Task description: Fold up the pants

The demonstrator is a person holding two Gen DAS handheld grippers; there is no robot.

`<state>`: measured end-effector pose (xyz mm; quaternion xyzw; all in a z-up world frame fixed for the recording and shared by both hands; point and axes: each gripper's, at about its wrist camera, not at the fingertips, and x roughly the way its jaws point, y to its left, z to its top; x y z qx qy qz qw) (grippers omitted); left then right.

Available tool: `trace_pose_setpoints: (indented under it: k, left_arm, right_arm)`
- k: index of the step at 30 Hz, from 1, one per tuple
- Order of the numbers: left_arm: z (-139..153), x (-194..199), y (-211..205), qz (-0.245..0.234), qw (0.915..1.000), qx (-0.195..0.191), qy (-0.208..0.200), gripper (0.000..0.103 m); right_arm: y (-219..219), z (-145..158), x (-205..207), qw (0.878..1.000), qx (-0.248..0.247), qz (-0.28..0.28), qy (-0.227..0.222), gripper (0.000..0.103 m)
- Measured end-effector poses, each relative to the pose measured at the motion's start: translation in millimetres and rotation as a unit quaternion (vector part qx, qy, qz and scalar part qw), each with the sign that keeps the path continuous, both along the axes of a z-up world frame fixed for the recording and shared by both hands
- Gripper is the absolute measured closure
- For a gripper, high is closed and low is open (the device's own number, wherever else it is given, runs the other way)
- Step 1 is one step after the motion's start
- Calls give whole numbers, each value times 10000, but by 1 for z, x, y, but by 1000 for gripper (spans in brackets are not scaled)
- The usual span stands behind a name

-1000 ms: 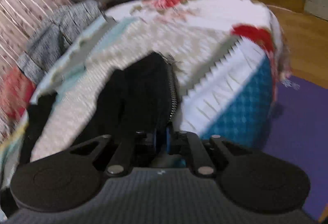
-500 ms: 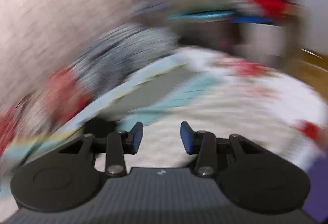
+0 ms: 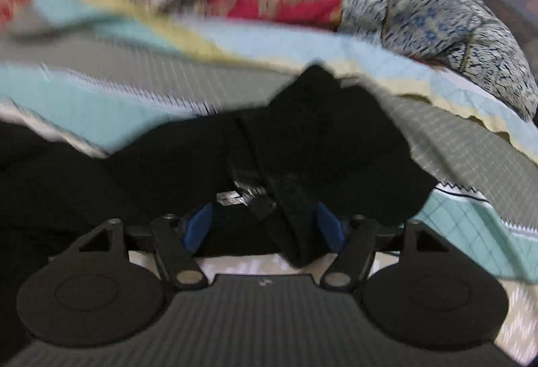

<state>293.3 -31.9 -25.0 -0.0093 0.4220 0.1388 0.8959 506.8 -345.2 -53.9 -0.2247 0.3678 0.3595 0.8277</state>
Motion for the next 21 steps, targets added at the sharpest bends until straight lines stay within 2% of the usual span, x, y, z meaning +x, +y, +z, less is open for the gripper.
trace_pose_setpoints:
  k: [1, 2, 3, 4, 6, 7, 10, 12, 13, 15, 19, 21]
  left_arm:
    - [-5, 3, 1, 9, 9999, -57, 99, 94]
    - [-7, 1, 4, 106, 9997, -157, 137, 94]
    - [-3, -6, 8, 236, 9995, -199, -5, 94]
    - [4, -14, 10, 310, 9991, -212, -185, 95]
    - [24, -35, 12, 402, 9973, -223, -579, 95]
    - [36, -51, 13, 422, 9954, -275, -819, 95]
    - [68, -95, 12, 482, 9879, -372, -1428, 95]
    - [85, -120, 11, 698, 9830, -219, -1686, 95]
    - [91, -136, 13, 827, 9797, -263, -1808, 95]
    - [97, -158, 24, 1104, 9722, -601, -1975, 95]
    - [96, -187, 48, 1617, 9579, -1061, -2121, 95]
    - [95, -199, 59, 1871, 9510, -1126, -2187, 95]
  right_arm:
    - [-1, -5, 2, 10000, -20, -7, -55, 53]
    - [-9, -3, 6, 9998, 182, -48, 22, 73]
    - [-19, 2, 12, 9986, 424, -178, 255, 86]
    - [-27, 9, 18, 9960, 693, -409, 399, 90]
    - [-50, 32, 21, 9900, 1112, -798, 337, 90]
    - [-66, 44, 23, 9851, 1345, -968, 458, 90]
    - [-123, 82, 19, 9585, 2219, -1406, 1104, 92]
    - [-161, 109, 7, 9384, 2742, -1624, 1334, 92]
    - [-183, 121, -1, 9237, 3083, -1742, 1463, 92]
    - [-227, 139, -20, 8878, 3728, -2159, 1620, 92]
    - [-290, 163, -48, 8259, 4559, -2967, 1482, 92]
    - [-308, 172, -61, 8032, 4829, -3234, 1310, 92]
